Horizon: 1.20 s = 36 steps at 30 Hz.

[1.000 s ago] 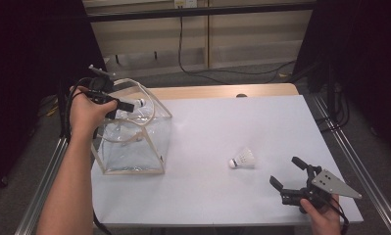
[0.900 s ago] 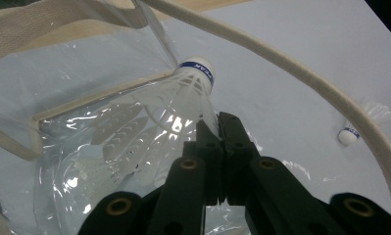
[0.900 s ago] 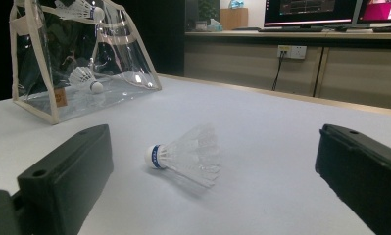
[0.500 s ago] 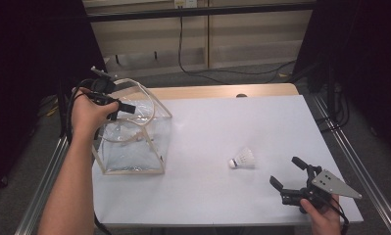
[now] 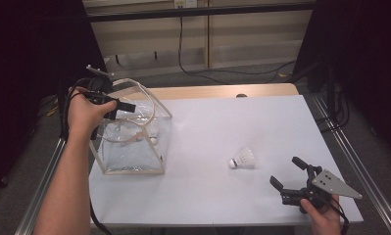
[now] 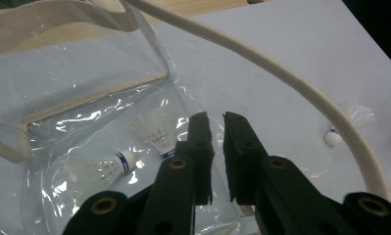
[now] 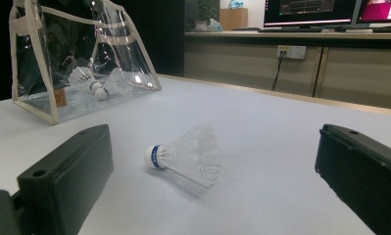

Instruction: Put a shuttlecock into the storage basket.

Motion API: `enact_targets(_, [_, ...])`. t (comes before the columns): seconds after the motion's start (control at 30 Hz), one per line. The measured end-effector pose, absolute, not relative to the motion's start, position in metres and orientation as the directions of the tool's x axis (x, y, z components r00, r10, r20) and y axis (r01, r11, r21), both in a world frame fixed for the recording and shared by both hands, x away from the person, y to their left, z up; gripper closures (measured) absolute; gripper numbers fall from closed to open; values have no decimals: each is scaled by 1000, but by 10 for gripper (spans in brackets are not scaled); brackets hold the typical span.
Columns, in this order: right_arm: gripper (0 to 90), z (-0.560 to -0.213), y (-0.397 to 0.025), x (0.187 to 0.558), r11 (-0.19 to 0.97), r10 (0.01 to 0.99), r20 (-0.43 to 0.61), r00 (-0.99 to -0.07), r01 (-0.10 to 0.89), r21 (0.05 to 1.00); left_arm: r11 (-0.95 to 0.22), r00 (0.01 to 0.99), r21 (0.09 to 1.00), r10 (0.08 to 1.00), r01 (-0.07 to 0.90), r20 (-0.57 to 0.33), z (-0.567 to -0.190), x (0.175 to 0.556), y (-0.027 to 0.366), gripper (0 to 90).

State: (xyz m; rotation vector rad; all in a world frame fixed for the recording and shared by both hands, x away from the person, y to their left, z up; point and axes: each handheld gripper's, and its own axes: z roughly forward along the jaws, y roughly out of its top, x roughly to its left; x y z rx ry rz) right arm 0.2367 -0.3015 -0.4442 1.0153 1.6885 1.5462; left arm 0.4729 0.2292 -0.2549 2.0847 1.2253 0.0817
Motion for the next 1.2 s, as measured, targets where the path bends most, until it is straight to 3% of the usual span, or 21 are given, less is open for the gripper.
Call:
enact_targets(0.57, [8, -444, -302, 237, 17, 860, 49, -508, 124, 992, -294, 578, 633, 759, 716, -300, -235, 466, 222, 659])
enact_targets(1.2, [8, -444, -301, 237, 16, 859, 50, -510, 124, 992, -286, 618, 671, 715, 684, -326, -220, 458, 204, 377])
